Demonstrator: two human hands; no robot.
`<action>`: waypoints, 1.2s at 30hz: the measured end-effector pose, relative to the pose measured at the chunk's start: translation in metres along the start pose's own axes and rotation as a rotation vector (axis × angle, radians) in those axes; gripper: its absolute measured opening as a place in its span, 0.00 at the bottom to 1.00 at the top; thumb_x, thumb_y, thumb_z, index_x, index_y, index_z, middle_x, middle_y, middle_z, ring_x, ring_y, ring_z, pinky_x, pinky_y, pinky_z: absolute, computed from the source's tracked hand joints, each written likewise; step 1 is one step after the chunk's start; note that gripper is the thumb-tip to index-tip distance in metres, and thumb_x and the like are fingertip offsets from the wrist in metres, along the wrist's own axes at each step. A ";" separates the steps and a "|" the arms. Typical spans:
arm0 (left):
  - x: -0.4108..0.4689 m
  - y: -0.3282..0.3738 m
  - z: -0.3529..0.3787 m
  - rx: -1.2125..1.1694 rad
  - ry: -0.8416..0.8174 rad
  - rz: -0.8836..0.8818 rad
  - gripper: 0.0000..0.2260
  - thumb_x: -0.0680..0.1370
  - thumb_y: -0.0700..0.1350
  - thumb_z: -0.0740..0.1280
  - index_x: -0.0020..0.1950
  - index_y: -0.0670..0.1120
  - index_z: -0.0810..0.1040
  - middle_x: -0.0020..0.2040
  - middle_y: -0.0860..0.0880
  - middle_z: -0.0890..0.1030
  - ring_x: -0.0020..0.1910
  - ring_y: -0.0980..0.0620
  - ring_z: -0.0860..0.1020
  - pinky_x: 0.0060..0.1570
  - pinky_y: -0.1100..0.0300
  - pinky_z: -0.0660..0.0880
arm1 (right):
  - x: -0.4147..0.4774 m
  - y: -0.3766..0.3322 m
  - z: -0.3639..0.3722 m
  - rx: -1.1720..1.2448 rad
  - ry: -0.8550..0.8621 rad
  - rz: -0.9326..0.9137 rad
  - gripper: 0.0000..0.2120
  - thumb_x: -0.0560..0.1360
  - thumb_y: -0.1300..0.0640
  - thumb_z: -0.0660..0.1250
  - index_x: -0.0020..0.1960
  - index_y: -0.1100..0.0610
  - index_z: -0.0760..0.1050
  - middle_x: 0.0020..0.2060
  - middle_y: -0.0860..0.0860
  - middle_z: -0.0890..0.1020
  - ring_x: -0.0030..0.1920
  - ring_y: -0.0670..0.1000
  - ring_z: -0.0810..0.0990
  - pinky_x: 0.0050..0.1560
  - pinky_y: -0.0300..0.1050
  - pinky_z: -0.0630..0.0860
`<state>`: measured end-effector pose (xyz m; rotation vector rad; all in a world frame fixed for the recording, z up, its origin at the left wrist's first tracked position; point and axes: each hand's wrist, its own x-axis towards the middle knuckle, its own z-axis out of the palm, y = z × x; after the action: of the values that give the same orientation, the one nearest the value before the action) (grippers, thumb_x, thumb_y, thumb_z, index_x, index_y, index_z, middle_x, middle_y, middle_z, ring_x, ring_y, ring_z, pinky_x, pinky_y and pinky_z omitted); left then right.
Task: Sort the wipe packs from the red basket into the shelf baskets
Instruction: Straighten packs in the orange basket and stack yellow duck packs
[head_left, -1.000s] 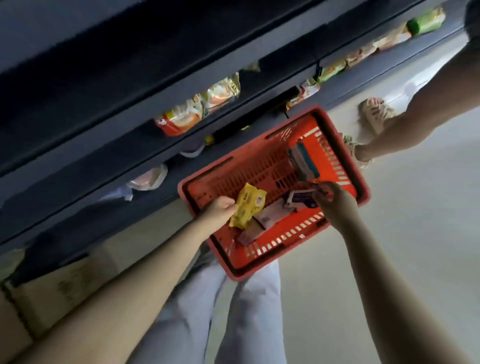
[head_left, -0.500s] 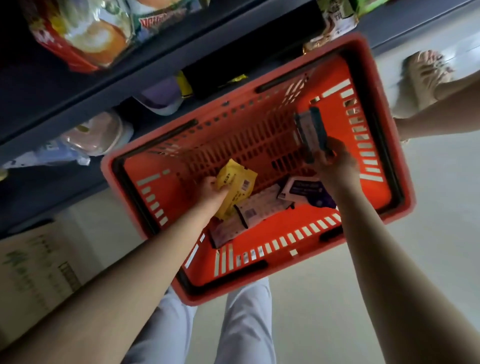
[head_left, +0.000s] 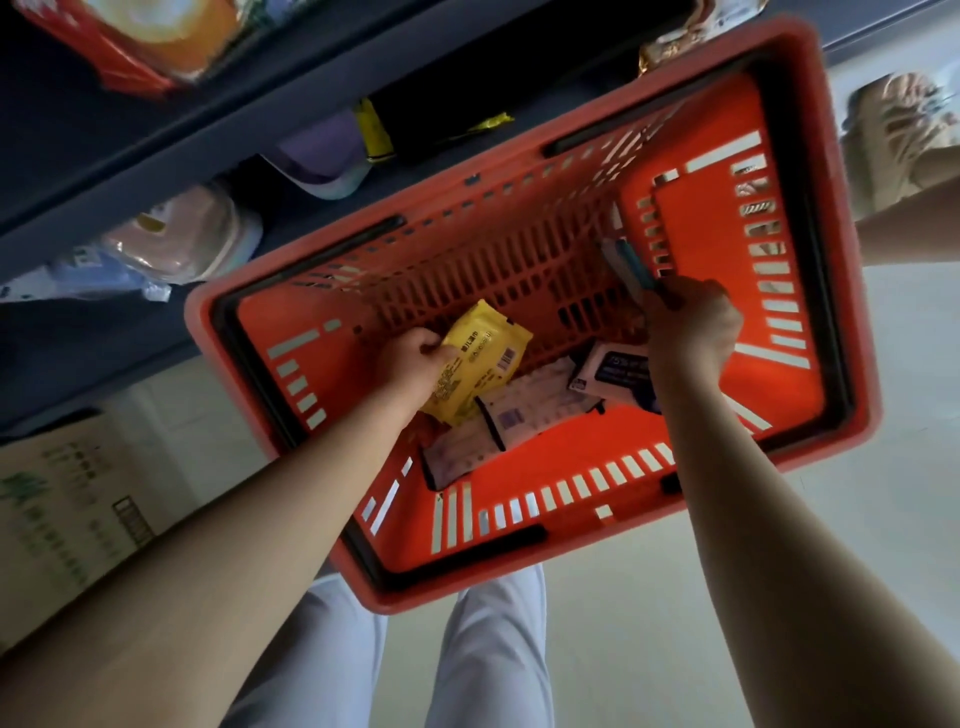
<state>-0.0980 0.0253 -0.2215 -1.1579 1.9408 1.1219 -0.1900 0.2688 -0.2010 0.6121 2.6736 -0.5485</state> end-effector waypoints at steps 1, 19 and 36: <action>-0.003 0.001 -0.001 -0.002 -0.004 0.022 0.16 0.76 0.46 0.70 0.62 0.41 0.77 0.58 0.42 0.80 0.57 0.44 0.78 0.52 0.55 0.74 | -0.001 0.000 -0.001 0.015 0.003 -0.005 0.13 0.75 0.51 0.67 0.58 0.53 0.82 0.48 0.56 0.84 0.44 0.58 0.82 0.39 0.42 0.71; -0.321 0.097 -0.198 -0.773 -0.063 0.340 0.06 0.77 0.53 0.67 0.51 0.53 0.78 0.56 0.43 0.81 0.54 0.43 0.80 0.54 0.39 0.77 | -0.214 -0.133 -0.286 1.096 -0.280 -0.057 0.09 0.80 0.53 0.63 0.44 0.53 0.78 0.34 0.46 0.82 0.39 0.51 0.79 0.44 0.51 0.76; -0.470 0.023 -0.509 -1.095 0.113 0.620 0.08 0.76 0.49 0.68 0.54 0.51 0.79 0.47 0.49 0.86 0.45 0.50 0.84 0.46 0.48 0.80 | -0.440 -0.390 -0.347 1.462 -0.669 -0.415 0.16 0.75 0.65 0.67 0.61 0.61 0.72 0.55 0.56 0.81 0.53 0.54 0.82 0.47 0.50 0.81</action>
<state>0.0459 -0.2406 0.4026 -1.1014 1.7870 2.7018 -0.0844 -0.0538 0.3912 0.0706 1.3791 -2.3186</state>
